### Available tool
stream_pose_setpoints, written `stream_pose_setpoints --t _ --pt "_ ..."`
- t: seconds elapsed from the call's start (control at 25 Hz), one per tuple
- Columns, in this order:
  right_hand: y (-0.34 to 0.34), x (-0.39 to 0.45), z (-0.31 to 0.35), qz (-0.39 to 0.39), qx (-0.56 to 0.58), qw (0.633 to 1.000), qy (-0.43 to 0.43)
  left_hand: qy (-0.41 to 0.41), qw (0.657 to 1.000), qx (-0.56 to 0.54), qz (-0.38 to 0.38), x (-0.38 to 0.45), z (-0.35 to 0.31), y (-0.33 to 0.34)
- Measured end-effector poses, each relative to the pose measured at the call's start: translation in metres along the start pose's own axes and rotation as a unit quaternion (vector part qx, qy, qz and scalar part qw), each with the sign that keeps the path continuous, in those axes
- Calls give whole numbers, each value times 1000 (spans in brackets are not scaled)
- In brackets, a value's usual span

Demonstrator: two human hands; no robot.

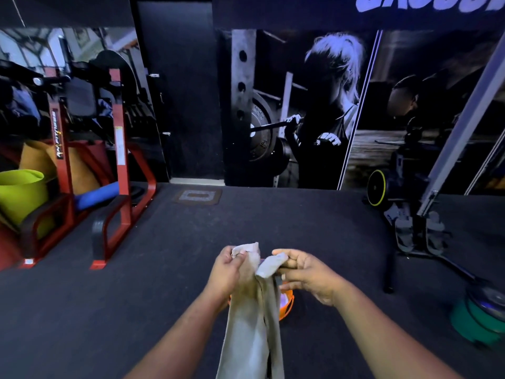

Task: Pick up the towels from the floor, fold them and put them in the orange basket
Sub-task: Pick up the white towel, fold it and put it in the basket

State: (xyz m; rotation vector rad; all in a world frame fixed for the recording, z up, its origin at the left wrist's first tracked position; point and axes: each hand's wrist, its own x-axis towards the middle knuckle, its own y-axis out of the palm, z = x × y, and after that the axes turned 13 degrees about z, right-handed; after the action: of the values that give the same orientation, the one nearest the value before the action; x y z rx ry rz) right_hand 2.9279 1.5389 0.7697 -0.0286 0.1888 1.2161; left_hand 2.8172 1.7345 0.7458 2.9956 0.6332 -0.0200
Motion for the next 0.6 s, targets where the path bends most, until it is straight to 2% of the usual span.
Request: stream_pose_setpoints --t 0.08,0.16,0.24,0.36,0.48,0.6 --pt "-1 4 -3 -65 -145 987 -26 3 1000 14 -4 2 2 0" --pt "-2 9 -3 -148 -303 940 -56 0 999 25 22 3 4 1" --pt "-1 13 0 -203 -411 886 -73 2 996 40 79 1 0 6" --pt "-1 25 -1 -220 -463 853 -98 22 985 33 170 -2 -2 16" --pt "-2 32 0 -199 -488 847 -75 0 984 21 174 -4 0 20" --pt "-4 31 2 -194 -545 816 -19 -14 977 30 213 -8 6 16"
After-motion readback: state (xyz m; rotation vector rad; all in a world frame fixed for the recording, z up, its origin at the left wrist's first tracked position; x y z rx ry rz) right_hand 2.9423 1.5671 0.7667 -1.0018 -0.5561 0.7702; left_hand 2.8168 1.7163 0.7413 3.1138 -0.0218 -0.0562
